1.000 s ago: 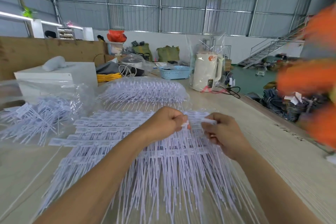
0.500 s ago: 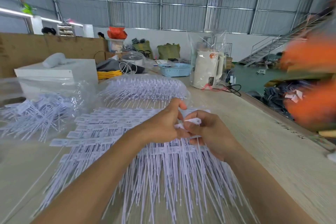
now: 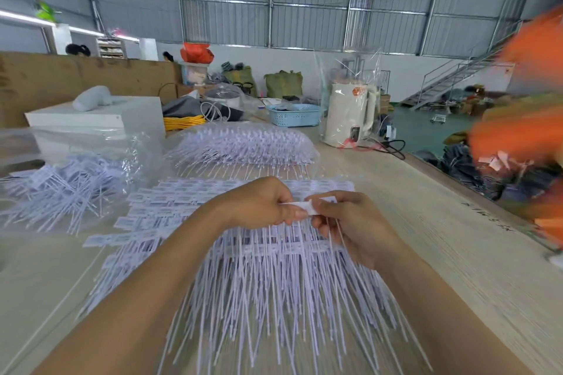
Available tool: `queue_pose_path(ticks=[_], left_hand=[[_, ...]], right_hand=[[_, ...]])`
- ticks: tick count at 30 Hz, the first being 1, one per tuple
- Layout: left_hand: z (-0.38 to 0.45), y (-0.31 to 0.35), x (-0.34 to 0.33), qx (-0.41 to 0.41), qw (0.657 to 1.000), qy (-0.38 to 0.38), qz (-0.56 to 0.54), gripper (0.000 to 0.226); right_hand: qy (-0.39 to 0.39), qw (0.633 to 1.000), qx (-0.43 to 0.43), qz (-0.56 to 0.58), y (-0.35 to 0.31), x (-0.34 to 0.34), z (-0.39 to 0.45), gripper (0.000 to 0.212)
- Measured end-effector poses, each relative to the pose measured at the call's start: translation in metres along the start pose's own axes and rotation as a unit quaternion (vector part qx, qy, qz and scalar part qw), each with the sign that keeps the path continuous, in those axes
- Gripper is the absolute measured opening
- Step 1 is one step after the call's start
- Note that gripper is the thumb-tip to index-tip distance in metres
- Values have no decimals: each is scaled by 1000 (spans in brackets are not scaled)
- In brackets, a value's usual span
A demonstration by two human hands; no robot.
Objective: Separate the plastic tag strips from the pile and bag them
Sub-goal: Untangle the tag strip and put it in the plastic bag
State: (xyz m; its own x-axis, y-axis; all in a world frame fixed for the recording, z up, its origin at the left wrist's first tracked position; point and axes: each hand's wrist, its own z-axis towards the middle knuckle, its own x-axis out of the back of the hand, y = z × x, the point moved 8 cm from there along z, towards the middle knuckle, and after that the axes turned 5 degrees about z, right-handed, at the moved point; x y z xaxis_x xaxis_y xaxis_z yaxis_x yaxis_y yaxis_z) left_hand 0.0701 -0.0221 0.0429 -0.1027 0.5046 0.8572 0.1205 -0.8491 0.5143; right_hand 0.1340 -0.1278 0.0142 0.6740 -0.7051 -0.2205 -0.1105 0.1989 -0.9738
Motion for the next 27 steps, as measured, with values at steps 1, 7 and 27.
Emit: queue_pose_path(ticks=[1, 7, 27], left_hand=[[1, 2, 1, -5, 1000, 6, 16, 33], [4, 6, 7, -14, 996, 46, 81, 33], [-1, 0, -1, 39, 978, -9, -204, 45]], right_hand=[[-3, 1000, -11, 13, 1, -1, 0, 10], [-27, 999, 18, 12, -4, -4, 0, 11], [60, 901, 245, -352, -35, 1, -8, 23]])
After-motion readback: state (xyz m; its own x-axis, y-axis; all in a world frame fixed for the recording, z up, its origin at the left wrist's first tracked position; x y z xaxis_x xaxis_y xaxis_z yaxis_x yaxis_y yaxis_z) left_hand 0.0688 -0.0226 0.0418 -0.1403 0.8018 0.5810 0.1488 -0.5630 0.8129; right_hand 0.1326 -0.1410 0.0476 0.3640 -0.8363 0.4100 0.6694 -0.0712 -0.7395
